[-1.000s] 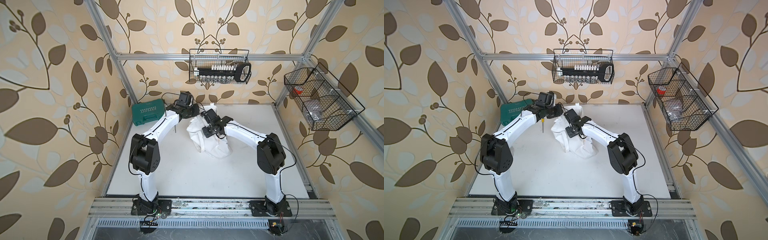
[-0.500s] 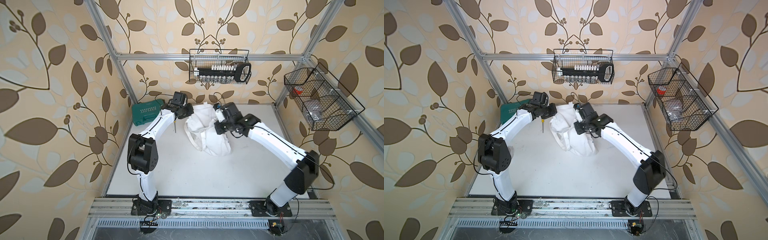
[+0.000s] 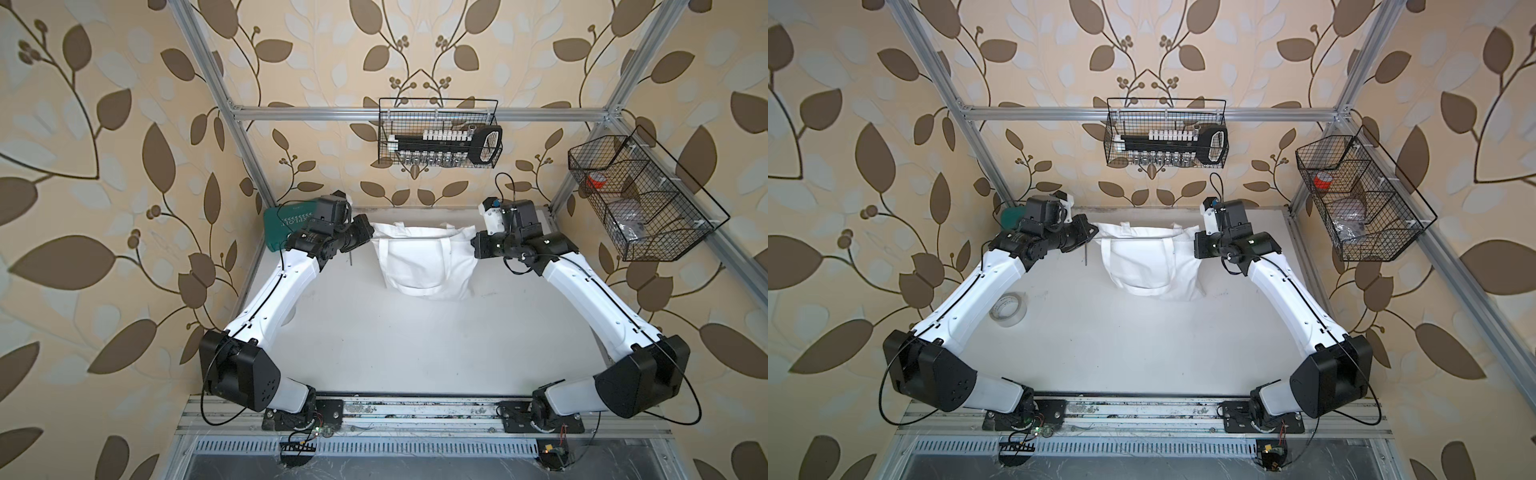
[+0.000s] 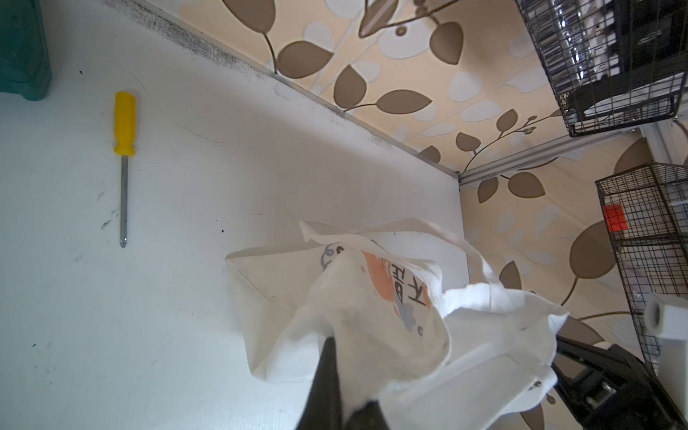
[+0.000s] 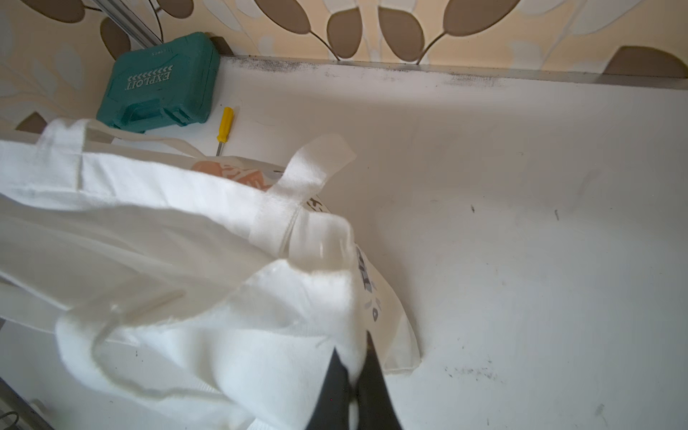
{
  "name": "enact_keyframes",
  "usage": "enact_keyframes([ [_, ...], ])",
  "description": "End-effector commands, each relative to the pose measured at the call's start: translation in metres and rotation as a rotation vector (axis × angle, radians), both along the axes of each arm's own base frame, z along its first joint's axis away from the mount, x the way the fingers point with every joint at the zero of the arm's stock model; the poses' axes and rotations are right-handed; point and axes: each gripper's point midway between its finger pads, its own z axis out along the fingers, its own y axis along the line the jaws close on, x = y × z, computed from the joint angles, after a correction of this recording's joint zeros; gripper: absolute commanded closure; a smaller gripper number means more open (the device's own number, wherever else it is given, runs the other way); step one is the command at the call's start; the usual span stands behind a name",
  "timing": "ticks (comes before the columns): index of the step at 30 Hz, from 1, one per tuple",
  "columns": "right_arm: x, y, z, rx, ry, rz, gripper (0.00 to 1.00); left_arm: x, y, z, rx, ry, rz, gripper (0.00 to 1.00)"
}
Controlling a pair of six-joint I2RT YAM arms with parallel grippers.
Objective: Place the art knife into the pouch
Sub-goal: Adjust the pouch at the center of the board.
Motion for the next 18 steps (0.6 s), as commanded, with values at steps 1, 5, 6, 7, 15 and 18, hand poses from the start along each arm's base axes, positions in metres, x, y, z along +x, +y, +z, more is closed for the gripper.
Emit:
enact_keyframes([
  [1, 0.014, -0.011, 0.000, 0.012, -0.024, -0.054, 1.00, 0.002, 0.010, 0.005, -0.009, -0.068, 0.003, 0.82],
  [5, 0.020, -0.010, 0.005, 0.016, -0.056, -0.048, 1.00, -0.002, 0.009, -0.002, -0.007, -0.124, -0.014, 0.55],
  [6, 0.021, -0.010, 0.007, 0.027, -0.062, -0.046, 1.00, -0.003, 0.014, -0.005, 0.005, -0.137, 0.010, 0.49],
  [7, 0.023, -0.009, 0.010, 0.044, -0.072, -0.037, 1.00, -0.003, 0.020, -0.008, 0.018, -0.160, 0.039, 0.45],
  [15, 0.022, 0.004, 0.019, 0.120, -0.117, 0.075, 1.00, 0.015, 0.022, -0.027, 0.087, -0.379, 0.020, 0.36],
  [18, 0.014, 0.015, 0.021, 0.171, -0.134, 0.154, 1.00, 0.026, 0.007, -0.031, 0.084, -0.433, -0.059, 0.36],
])
